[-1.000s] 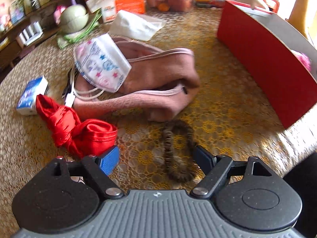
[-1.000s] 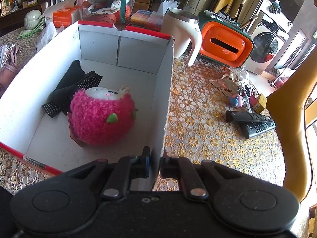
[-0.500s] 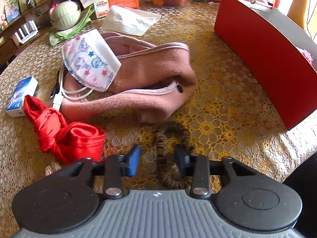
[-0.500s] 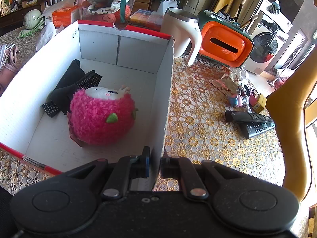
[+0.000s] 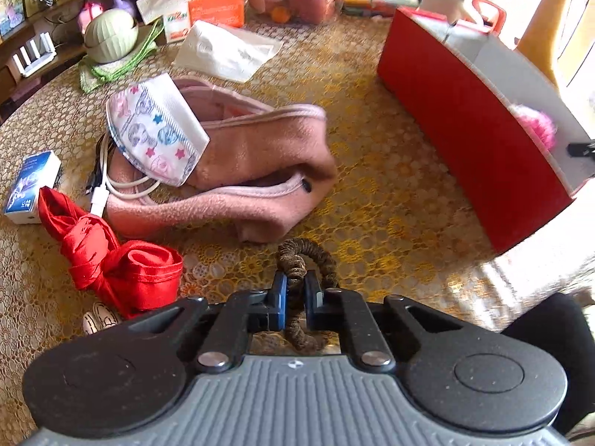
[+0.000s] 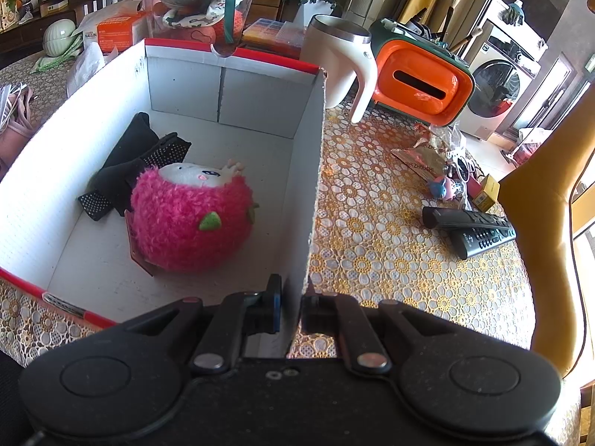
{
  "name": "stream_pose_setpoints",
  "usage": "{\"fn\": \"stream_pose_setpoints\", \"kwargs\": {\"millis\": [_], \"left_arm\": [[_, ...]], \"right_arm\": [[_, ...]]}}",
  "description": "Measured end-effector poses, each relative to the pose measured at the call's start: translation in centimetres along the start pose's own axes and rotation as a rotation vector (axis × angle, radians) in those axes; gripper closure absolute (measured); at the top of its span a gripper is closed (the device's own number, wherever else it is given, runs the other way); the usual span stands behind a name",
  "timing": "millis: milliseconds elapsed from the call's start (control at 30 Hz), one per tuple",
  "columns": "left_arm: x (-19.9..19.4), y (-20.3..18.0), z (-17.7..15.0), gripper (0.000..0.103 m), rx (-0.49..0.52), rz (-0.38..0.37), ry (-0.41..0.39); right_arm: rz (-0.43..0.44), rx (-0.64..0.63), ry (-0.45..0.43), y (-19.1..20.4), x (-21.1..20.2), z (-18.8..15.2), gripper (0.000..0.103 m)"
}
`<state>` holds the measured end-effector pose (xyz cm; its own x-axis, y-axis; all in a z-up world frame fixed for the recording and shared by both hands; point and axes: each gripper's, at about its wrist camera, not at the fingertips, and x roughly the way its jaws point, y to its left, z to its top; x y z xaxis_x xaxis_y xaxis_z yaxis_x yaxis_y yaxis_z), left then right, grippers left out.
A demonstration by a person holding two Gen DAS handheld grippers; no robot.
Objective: Organize objects
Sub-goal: 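Carry the beaded bracelet with the left gripper over the box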
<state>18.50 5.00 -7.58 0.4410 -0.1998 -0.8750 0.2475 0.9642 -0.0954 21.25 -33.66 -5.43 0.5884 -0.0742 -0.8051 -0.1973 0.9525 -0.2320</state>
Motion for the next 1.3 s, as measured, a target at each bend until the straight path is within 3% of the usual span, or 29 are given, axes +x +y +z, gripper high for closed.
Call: {"fn": "stream_pose_setpoints", "kwargs": {"millis": [333,700,1033,1300], "left_arm": [[-4.9,-3.0,1.9,0.095,0.09,-0.049,-0.087],[-9.1,-8.0,6.5,0.095,0.229,-0.14,-0.188],[-8.9,-15.3,10.3,0.095,0.381,-0.205,-0.227],[-5.8,-20.2,11.0,0.095,0.476,-0.234,-0.171]], "right_arm": [[-0.001,0.0,0.001,0.0,0.0,0.0,0.095],[-0.001,0.0,0.001,0.0,0.0,0.0,0.095],[-0.001,0.0,0.001,0.0,0.0,0.0,0.095],[-0.001,0.0,0.001,-0.1,0.0,0.0,0.095]]}}
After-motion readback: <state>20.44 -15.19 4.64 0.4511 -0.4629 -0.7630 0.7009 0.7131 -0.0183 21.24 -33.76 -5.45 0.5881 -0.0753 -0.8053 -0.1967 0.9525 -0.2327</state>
